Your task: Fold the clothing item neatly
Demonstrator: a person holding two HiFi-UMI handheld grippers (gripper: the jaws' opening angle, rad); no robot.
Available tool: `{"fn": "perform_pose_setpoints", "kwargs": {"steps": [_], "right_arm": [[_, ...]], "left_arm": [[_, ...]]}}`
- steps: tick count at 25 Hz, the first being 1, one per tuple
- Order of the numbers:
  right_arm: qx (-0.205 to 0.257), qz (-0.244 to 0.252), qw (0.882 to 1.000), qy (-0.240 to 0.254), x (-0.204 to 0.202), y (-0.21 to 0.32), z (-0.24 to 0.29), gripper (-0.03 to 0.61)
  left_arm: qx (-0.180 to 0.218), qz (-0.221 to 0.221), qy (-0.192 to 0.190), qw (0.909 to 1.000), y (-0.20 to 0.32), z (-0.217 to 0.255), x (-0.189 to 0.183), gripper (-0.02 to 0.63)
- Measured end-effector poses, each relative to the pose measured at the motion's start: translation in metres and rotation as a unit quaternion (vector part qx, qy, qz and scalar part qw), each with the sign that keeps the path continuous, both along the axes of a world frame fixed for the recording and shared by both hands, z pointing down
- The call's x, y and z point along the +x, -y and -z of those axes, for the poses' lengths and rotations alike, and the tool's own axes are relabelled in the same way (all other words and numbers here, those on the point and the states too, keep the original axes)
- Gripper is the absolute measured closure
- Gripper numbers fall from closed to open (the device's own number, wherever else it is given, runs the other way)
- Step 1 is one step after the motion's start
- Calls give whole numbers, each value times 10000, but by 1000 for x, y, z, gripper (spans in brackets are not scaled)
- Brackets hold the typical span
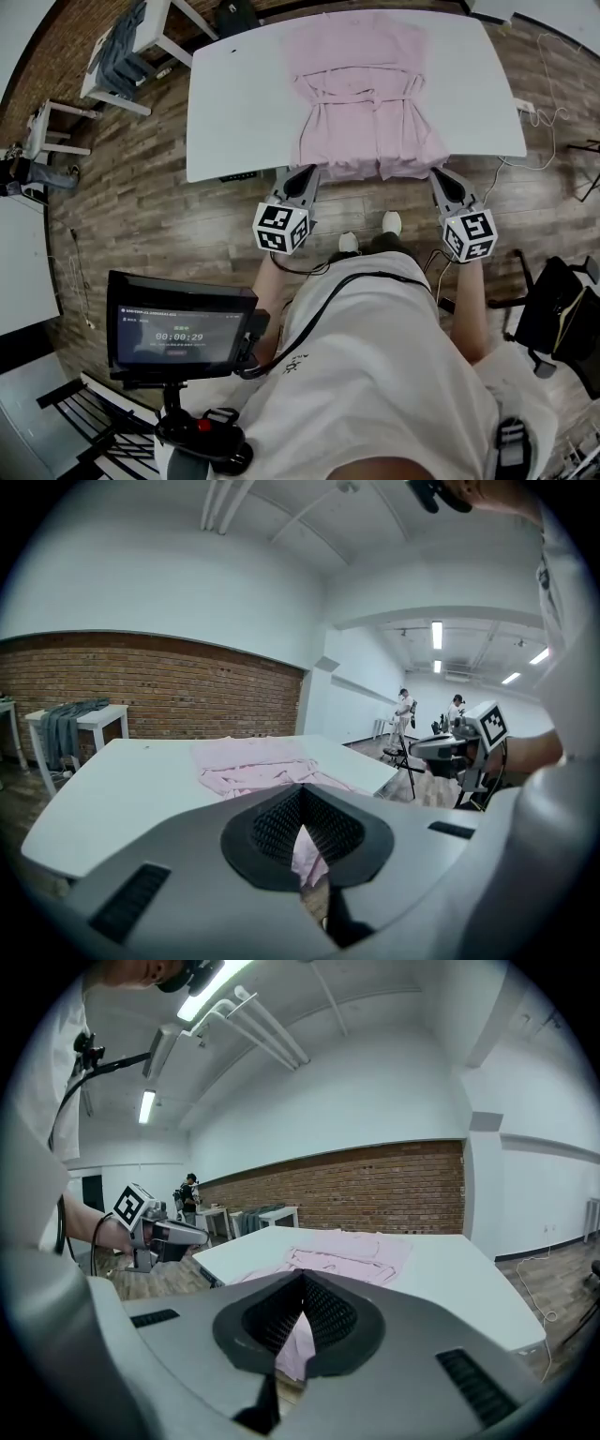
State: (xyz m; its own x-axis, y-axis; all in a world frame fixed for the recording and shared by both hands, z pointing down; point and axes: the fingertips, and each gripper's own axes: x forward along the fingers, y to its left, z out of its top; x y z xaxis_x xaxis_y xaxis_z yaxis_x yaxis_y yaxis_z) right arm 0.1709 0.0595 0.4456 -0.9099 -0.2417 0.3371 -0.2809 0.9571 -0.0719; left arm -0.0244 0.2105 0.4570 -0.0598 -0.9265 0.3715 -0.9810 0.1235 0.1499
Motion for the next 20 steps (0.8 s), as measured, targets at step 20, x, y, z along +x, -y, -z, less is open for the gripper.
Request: {"fn": "perform_pose_setpoints", "kwargs": {"steps": [20], "right_arm": [[36,-160,9993,-345,34,51,-17,574]], "left_arm": [[-569,504,-249,9968,-27,-46,-10,612]]}}
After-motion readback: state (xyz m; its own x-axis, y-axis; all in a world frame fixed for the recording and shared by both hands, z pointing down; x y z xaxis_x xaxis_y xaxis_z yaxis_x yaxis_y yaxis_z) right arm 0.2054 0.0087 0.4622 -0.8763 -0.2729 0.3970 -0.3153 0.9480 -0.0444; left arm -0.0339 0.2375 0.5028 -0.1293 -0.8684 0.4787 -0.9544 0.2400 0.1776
